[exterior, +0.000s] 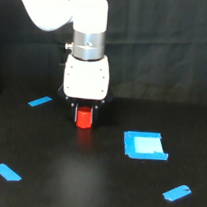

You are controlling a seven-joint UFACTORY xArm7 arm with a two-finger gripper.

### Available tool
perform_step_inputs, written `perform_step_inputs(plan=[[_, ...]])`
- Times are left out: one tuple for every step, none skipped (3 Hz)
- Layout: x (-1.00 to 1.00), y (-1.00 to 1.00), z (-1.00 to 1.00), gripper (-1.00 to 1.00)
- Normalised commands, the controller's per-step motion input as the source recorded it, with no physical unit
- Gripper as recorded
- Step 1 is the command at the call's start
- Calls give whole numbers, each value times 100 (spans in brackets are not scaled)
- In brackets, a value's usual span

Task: Pick up the red object from the table

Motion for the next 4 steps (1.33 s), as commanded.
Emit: perform_step_inputs(plan=[[15, -30, 100, -100], [23, -31, 95, -91], [20, -23, 97, -100], [7, -14, 100, -100]])
